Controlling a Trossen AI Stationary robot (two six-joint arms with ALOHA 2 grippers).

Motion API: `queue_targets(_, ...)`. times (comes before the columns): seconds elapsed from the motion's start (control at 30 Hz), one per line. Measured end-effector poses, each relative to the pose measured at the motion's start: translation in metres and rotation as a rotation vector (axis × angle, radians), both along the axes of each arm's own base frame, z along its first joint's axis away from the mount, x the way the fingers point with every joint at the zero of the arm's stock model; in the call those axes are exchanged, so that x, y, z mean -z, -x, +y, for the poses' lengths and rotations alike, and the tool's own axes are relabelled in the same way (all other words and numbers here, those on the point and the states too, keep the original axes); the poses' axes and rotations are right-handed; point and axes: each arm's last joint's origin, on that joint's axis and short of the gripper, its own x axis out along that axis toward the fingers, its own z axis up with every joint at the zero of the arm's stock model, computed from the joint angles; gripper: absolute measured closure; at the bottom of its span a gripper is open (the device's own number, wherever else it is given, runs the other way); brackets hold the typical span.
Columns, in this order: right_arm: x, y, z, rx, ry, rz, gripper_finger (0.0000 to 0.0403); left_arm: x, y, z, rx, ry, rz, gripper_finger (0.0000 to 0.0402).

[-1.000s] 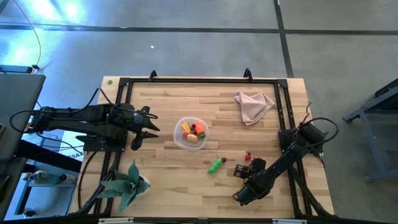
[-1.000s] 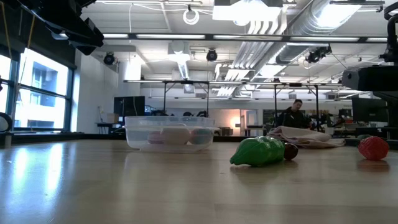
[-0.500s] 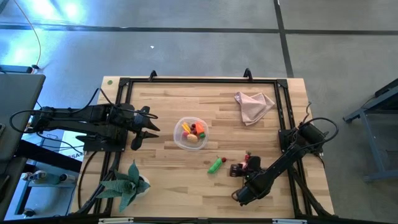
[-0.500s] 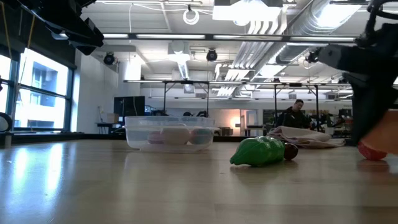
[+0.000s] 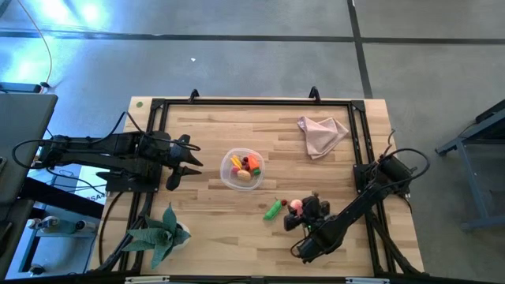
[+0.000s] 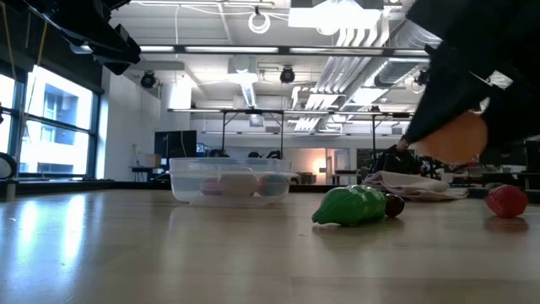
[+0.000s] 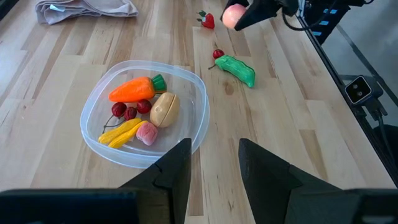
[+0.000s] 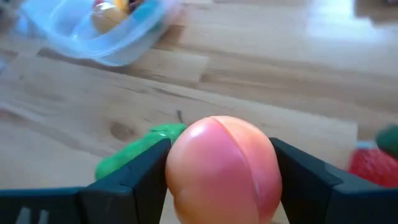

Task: Pick and placing Produce into tupperware
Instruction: Put the peach into the transparent bin

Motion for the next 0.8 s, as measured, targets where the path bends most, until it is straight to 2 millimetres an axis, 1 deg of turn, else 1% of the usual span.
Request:
queue_targets(0.1,-0.010,-0.010,-0.002,-0.068,0.047,0.062,0.0170,0.000,0.000,0.000,0.000,0.000,0.000,0.0279)
queue_targets(0.23,-0.026,-0.031,-0.008,-0.163,0.098,0.143,0.0170,0.000,0.000,0.000,0.000,0.000,0.000,0.0279)
queue_targets(0.43,-0.061,-0.069,-0.031,-0.268,0.163,0.237,0.0170,0.000,0.000,0.000,-0.001,0.000,0.000,0.0279)
queue_targets(0.53,-0.084,-0.091,-0.047,-0.332,0.168,0.277,0.0169,0.000,0.000,0.000,0.000,0.000,0.000,0.0279)
queue_targets(0.63,-0.110,-0.111,-0.068,-0.388,0.169,0.290,0.0169,0.000,0.000,0.000,0.000,0.000,0.000,0.0279)
queue_targets(0.73,-0.135,-0.130,-0.092,-0.435,0.172,0.269,0.0169,0.000,0.000,0.000,-0.001,0.000,0.000,0.0279)
queue_targets(0.8,-0.148,-0.140,-0.111,-0.463,0.170,0.256,0.0169,0.000,0.000,0.000,-0.001,0.000,0.000,0.0279)
